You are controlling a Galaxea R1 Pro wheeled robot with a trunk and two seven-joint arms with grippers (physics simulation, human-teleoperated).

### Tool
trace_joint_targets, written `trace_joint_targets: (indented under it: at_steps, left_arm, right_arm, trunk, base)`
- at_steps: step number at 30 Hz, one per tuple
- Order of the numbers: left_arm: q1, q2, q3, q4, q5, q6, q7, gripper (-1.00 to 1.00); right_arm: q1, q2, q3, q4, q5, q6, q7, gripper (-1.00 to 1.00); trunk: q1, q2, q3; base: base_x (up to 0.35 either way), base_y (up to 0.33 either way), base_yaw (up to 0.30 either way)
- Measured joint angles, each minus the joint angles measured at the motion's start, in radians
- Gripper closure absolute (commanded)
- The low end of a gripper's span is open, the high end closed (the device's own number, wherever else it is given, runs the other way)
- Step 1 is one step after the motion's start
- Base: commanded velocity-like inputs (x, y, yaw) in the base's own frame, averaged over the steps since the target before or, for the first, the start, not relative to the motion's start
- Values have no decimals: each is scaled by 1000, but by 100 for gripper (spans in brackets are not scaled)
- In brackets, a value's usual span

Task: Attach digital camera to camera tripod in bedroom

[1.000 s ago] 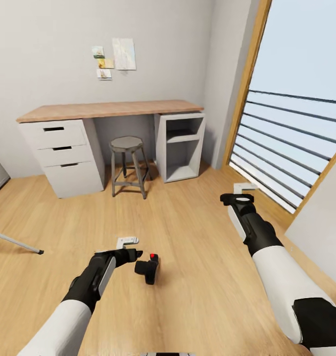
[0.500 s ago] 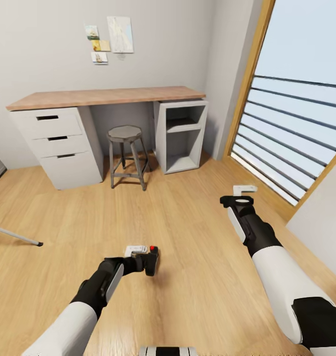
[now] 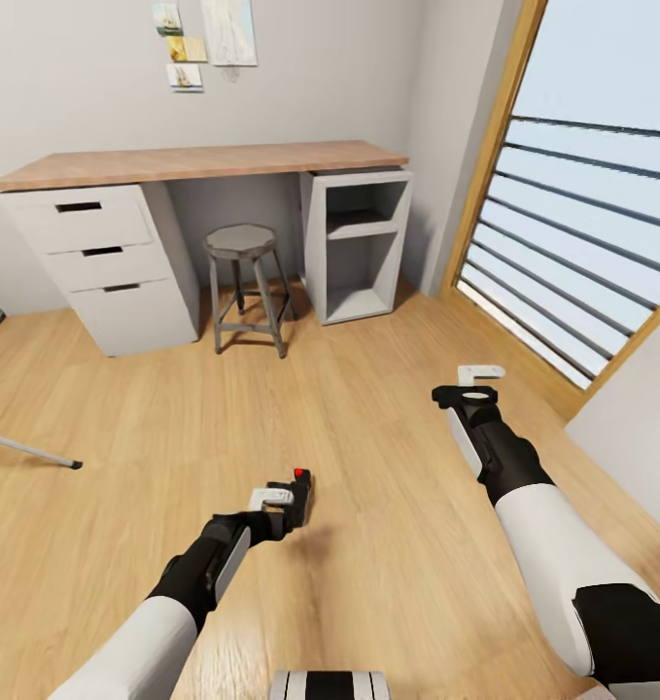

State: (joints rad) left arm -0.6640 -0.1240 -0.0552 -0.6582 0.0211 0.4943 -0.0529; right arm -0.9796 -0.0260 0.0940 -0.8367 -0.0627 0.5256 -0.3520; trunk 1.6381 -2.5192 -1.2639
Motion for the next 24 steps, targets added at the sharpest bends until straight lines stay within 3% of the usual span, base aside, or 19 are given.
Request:
trace_joint_targets:
  at_steps: [10,18,24]
  left_arm:
    - [0,-13,-1,-10,0,-10,9,-100]
    - [0,-16,0,-58,0,-11,18,-100]
    - [0,-17,0,-69,0,-11,19,-100]
  right_arm:
    - [0,0,0,14,0,-7,0,-100]
    - [0,0,0,32,0,-87,0,-100]
    - [0,1,13,40,0,-106,8,-100]
  trunk:
    - [4,-2,-39]
    - [8,-4,-70]
    - [11,-6,-93]
  base:
    - [0,0,0]
    - [0,0,0]
    - [0,0,0]
